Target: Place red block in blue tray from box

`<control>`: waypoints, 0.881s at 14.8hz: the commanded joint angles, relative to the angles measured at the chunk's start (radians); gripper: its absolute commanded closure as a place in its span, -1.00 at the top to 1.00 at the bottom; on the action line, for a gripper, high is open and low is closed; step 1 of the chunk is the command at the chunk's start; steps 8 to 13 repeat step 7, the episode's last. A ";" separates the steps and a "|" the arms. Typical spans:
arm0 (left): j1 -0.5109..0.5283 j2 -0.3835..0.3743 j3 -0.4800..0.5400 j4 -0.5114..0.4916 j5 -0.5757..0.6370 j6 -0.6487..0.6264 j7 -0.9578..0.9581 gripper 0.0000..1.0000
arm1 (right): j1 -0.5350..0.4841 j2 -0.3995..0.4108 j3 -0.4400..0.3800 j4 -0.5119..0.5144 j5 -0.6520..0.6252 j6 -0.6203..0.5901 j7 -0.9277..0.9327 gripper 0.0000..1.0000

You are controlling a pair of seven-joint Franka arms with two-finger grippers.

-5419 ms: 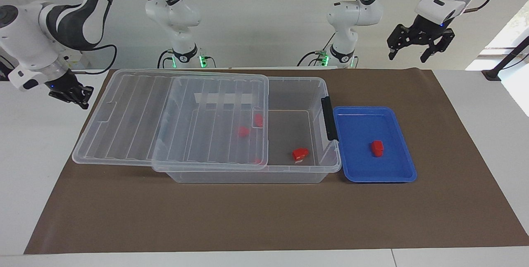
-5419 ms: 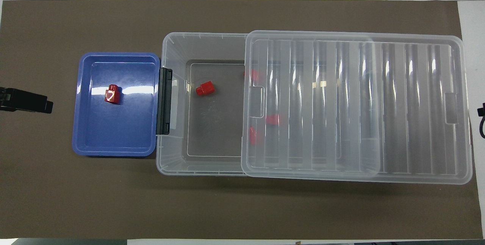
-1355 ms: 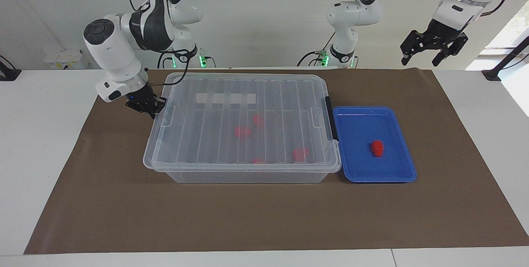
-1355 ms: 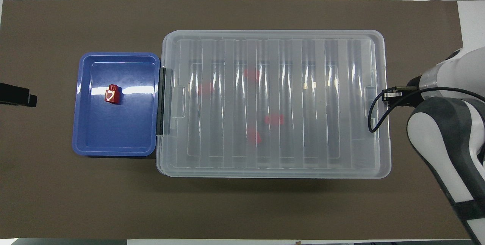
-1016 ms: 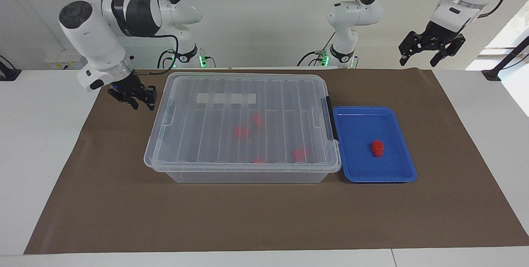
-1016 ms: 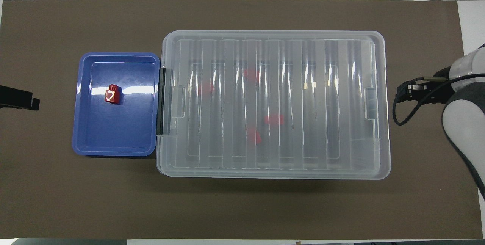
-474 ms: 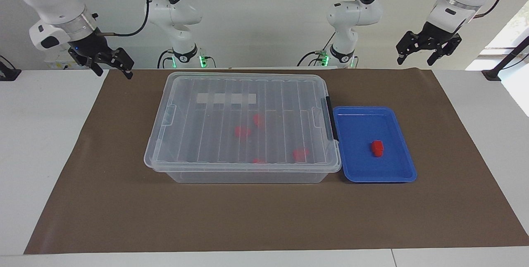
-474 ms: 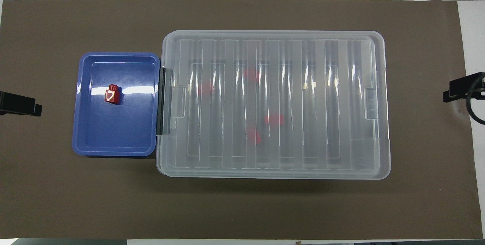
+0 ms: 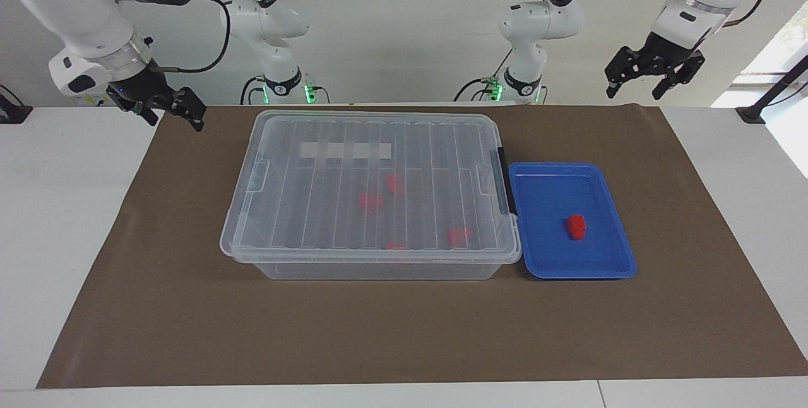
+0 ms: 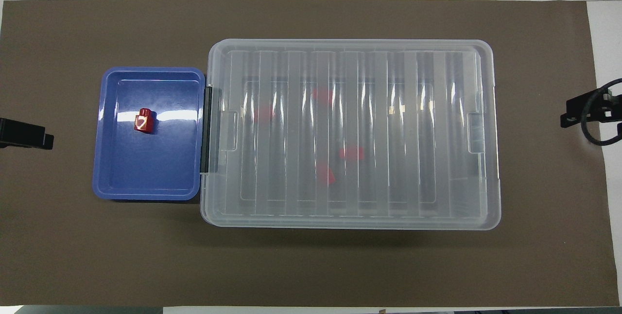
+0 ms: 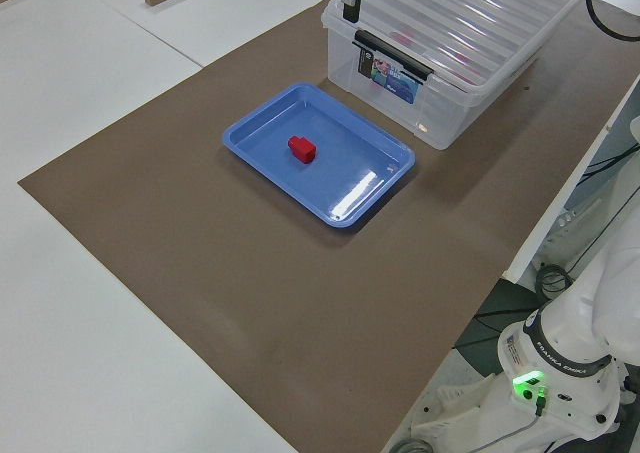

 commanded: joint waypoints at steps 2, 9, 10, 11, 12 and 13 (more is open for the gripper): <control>0.004 -0.030 0.002 -0.034 -0.011 0.013 -0.003 1.00 | 0.002 -0.004 0.001 0.026 -0.015 -0.006 0.000 1.00; 0.002 -0.032 0.001 -0.034 -0.011 0.010 0.006 1.00 | 0.002 -0.005 0.001 0.026 -0.015 -0.006 -0.001 1.00; 0.002 -0.032 0.001 -0.034 -0.011 0.010 0.006 1.00 | 0.002 -0.005 0.001 0.026 -0.015 -0.006 -0.001 1.00; 0.002 -0.032 0.001 -0.034 -0.011 0.010 0.006 1.00 | 0.002 -0.005 0.001 0.026 -0.015 -0.006 -0.001 1.00; 0.002 -0.032 0.001 -0.034 -0.011 0.010 0.006 1.00 | 0.002 -0.005 0.001 0.026 -0.015 -0.006 -0.001 1.00; 0.002 -0.032 0.001 -0.034 -0.011 0.010 0.006 1.00 | 0.002 -0.005 0.001 0.026 -0.015 -0.006 -0.001 1.00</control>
